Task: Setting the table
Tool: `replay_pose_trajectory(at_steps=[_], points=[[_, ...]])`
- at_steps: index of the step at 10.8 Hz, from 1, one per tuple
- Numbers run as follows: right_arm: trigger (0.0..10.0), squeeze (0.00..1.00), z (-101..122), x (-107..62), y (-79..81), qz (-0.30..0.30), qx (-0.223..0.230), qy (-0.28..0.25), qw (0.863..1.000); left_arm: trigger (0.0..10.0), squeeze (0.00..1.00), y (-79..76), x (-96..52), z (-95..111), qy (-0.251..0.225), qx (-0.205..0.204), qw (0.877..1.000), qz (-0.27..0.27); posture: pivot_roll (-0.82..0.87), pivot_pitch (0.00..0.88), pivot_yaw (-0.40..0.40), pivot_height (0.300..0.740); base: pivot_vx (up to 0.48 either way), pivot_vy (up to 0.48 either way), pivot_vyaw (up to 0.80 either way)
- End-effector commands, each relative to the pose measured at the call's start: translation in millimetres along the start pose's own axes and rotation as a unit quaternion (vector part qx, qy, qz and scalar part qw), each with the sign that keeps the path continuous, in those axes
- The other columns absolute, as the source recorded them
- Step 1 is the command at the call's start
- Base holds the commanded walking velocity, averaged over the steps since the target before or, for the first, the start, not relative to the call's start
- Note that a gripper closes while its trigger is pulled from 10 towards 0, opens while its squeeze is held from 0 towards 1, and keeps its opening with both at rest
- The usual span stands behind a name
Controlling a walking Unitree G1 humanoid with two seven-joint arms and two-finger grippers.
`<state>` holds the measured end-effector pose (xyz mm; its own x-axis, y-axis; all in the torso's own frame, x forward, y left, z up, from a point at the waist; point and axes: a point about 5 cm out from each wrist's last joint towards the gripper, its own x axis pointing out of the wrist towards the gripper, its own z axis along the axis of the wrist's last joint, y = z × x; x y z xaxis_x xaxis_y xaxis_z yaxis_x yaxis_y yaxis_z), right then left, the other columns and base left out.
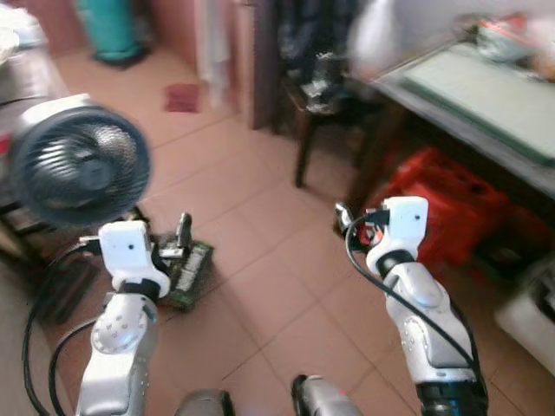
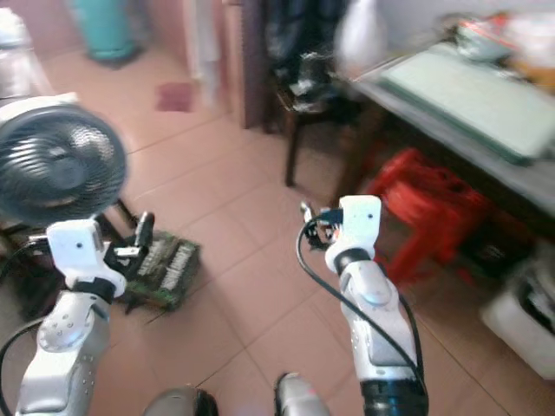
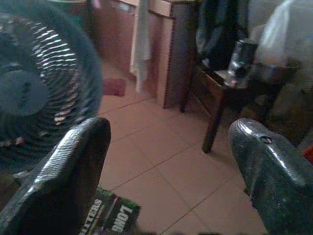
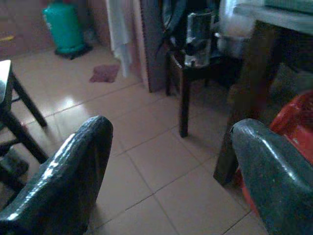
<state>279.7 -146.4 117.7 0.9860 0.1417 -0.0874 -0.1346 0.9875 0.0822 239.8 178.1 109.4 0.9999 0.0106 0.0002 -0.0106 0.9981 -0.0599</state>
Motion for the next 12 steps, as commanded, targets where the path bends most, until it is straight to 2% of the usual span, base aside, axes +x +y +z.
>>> replay_pose_trajectory(at_steps=[1,4,11,12], points=[[10.0,0.00,4.9,-0.5,-3.1,-0.008,-0.001,-0.007,1.000,10.0,0.00,-0.6,1.0,2.3,-0.002,-0.001,1.000,-0.006,-0.02,0.098,0.028,0.740,0.000,0.000,-0.78],[10.0,0.00,6.6,0.6,-4.6,-0.008,-0.002,-0.008,1.000,10.0,0.00,-4.2,0.5,2.6,-0.004,-0.002,1.000,-0.012,-0.01,0.101,0.023,0.740,0.000,0.172,-0.78],[10.0,0.00,5.2,-1.8,-5.4,-0.008,-0.002,-0.003,1.000,10.0,0.00,-7.8,0.0,1.9,-0.006,-0.004,1.000,-0.012,-0.01,0.106,0.011,0.740,0.000,0.000,-0.78],[10.0,0.00,5.6,-1.5,-4.7,-0.007,-0.002,-0.002,1.000,10.0,0.00,-6.7,0.4,4.0,-0.014,0.009,1.000,-0.001,-0.01,0.114,0.006,0.740,0.000,0.000,-0.78]])
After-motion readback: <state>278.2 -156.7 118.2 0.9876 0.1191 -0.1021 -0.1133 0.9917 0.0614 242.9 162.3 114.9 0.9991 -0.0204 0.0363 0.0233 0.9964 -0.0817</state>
